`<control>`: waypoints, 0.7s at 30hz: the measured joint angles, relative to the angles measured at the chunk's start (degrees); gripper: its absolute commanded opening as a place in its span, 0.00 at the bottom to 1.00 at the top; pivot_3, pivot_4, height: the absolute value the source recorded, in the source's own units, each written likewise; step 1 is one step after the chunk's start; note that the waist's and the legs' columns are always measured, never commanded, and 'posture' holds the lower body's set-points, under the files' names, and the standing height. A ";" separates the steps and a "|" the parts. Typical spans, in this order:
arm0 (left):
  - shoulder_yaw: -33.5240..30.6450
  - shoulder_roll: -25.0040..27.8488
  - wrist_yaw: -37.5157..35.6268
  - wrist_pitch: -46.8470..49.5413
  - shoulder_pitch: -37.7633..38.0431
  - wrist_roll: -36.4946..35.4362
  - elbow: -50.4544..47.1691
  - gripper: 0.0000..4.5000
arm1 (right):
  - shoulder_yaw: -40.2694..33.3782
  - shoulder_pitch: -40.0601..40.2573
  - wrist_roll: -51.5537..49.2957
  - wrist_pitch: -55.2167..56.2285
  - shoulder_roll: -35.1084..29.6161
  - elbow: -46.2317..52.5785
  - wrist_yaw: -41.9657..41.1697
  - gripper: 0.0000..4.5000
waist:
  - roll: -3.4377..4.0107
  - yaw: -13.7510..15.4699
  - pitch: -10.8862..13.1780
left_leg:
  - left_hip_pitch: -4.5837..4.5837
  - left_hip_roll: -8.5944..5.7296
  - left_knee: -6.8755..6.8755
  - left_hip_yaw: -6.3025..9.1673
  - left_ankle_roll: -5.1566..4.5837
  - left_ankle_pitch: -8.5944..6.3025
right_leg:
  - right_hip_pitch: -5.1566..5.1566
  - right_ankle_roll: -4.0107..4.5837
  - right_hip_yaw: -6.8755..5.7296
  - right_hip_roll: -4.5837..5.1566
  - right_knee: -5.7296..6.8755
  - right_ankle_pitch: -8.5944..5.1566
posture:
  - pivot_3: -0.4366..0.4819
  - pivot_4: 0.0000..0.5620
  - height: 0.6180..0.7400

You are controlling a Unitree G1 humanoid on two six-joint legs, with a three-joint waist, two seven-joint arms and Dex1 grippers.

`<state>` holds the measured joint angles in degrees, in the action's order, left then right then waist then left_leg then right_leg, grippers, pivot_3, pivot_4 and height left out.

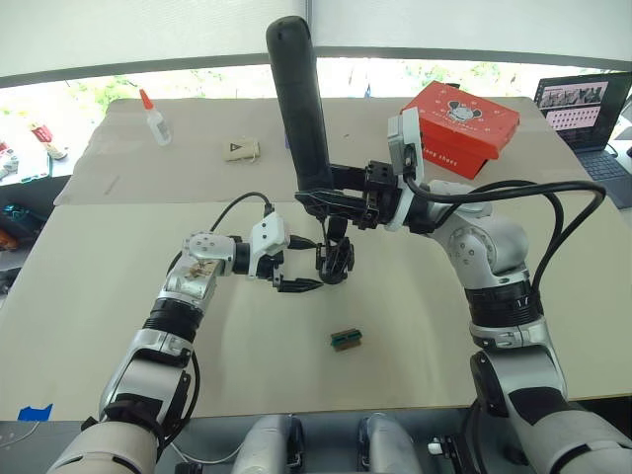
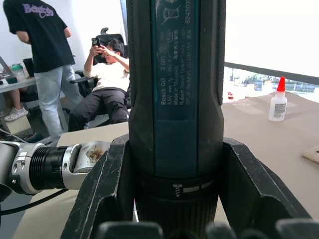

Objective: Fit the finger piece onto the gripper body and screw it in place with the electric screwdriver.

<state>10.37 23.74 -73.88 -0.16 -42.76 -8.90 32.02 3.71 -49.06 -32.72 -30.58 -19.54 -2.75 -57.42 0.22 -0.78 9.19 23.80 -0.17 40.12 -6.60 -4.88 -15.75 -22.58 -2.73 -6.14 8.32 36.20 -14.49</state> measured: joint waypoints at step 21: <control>0.00 -0.25 0.20 -0.27 -0.01 0.27 0.23 1.00 | 0.00 0.02 0.00 0.01 0.28 0.04 0.15 0.43 | 0.00 0.00 0.00 | 0.00 0.00 0.00 0.00 0.00 0.00 | 0.00 0.00 0.00 0.00 0.00 0.00 | 0.48 0.27 1.00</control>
<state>10.37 23.49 -73.68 -0.43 -42.76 -8.63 32.25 3.71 -49.04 -32.72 -30.58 -19.26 -2.71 -57.27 0.22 -0.79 9.19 23.80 -0.17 40.12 -6.60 -4.88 -15.75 -22.58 -2.72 -6.14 8.32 36.20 -14.49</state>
